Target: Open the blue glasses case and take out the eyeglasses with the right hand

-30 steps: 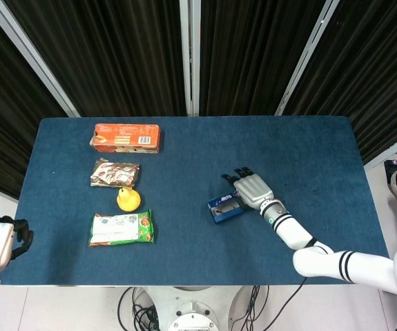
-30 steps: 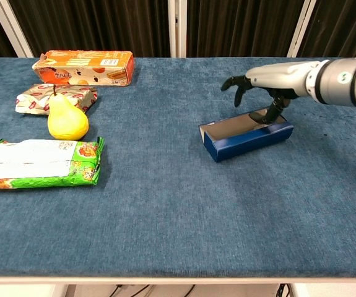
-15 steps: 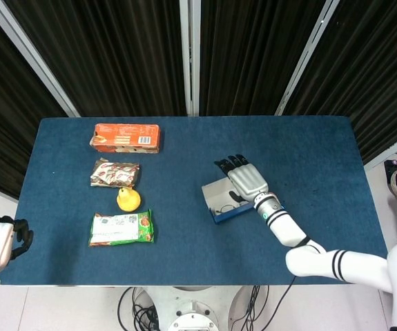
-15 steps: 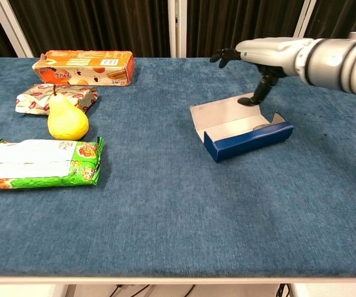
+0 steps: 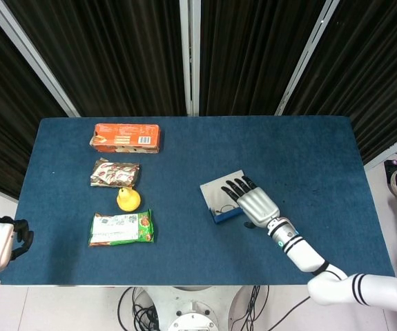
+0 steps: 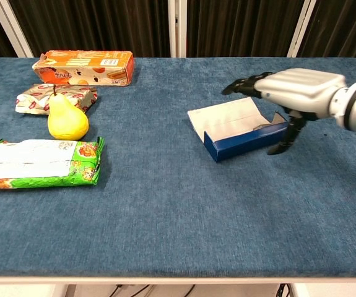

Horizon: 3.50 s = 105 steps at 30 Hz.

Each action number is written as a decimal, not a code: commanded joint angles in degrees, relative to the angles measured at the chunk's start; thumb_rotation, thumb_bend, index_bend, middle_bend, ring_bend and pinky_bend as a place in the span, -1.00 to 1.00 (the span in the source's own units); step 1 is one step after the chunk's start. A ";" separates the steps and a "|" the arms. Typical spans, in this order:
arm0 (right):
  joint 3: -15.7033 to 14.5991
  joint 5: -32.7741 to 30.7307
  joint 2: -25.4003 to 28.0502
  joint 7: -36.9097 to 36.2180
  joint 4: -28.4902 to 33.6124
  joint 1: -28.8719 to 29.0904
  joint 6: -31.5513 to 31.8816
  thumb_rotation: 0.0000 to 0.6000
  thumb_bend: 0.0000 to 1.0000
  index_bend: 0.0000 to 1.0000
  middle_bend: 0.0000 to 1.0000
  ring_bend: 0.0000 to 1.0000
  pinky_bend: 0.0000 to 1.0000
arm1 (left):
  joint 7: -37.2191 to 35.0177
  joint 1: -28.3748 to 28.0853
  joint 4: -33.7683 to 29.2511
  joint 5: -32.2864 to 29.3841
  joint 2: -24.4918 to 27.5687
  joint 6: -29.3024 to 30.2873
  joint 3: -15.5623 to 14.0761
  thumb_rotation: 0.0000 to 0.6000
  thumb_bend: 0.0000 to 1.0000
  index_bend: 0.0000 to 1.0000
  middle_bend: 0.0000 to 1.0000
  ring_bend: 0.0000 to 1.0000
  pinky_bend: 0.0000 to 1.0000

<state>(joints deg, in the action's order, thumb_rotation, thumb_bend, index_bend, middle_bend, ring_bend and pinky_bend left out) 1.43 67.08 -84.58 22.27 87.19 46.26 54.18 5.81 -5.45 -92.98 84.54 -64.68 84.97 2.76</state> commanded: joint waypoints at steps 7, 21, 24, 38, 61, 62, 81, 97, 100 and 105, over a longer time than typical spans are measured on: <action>10.91 -9.23 -13.93 5.57 -14.25 8.84 -5.94 1.00 -0.94 -1.00 -0.97 -1.00 -1.00 | -0.62 -0.03 0.19 -0.03 0.06 -0.13 0.02 1.00 -0.18 0.42 0.42 0.05 -0.05; 12.71 -9.72 -9.77 0.44 -8.31 13.06 -16.37 1.00 -0.06 -1.00 -0.51 -1.00 -1.00 | -1.16 -0.15 0.25 0.04 0.18 -0.35 0.00 1.00 -0.18 0.42 0.42 0.05 -0.05; 10.57 -8.18 -9.91 1.35 -8.59 13.11 -16.03 1.00 0.07 -1.00 -0.44 -1.00 -1.00 | -1.20 -0.10 0.24 0.12 0.18 -0.25 -0.03 1.00 -0.18 0.42 0.42 0.05 -0.05; 6.68 -9.80 -10.76 7.90 -13.03 12.23 -11.04 1.00 0.19 -1.00 -0.36 -1.00 -1.00 | -1.56 -0.14 0.18 0.13 0.37 -0.41 -0.08 1.00 -0.18 0.42 0.42 0.05 -0.06; 0.93 -3.48 5.54 -6.58 -1.70 -2.98 -2.84 1.00 0.08 -1.00 -0.51 -1.00 -1.00 | -0.82 -0.12 -0.09 0.06 0.28 -0.32 -0.08 1.00 -0.18 0.41 0.42 0.05 -0.07; 0.77 -3.04 5.31 -7.29 -2.21 -3.18 -3.15 1.00 0.08 -1.00 -0.51 -1.00 -1.00 | -0.75 -0.10 -0.12 0.04 0.26 -0.27 -0.06 1.00 -0.18 0.41 0.42 0.05 -0.07; 0.47 7.29 1.82 -11.38 0.45 -2.51 -6.20 1.00 0.09 -1.00 -0.47 -1.00 -1.00 | -0.80 -0.09 -0.09 0.05 0.27 -0.26 -0.08 1.00 -0.18 0.41 0.42 0.05 -0.07; 8.89 -4.06 -5.83 1.24 0.14 5.58 -7.16 1.00 -0.09 -0.97 -0.47 -1.00 -1.00 | -1.93 -0.11 0.15 0.17 0.52 -0.45 -0.15 1.00 -0.18 0.41 0.42 0.05 -0.07; 8.53 -3.69 -3.48 1.92 1.10 4.59 -5.26 1.00 -0.20 -0.90 -0.47 -1.00 -1.00 | -1.99 -0.20 0.13 0.26 0.59 -0.61 -0.20 1.00 -0.18 0.41 0.42 0.05 -0.07; 7.80 -6.22 -2.50 5.16 -1.24 5.21 -5.95 1.00 -0.35 -0.73 -0.47 -1.00 -1.00 | -1.67 -0.20 -0.05 0.29 0.59 -0.58 -0.22 1.00 -0.18 0.41 0.42 0.05 -0.08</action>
<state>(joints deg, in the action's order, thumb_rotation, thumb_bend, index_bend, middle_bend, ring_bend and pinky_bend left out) 9.58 61.67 -87.22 26.41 86.87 51.19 48.54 4.12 -5.66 -93.01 84.85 -64.08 84.38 2.53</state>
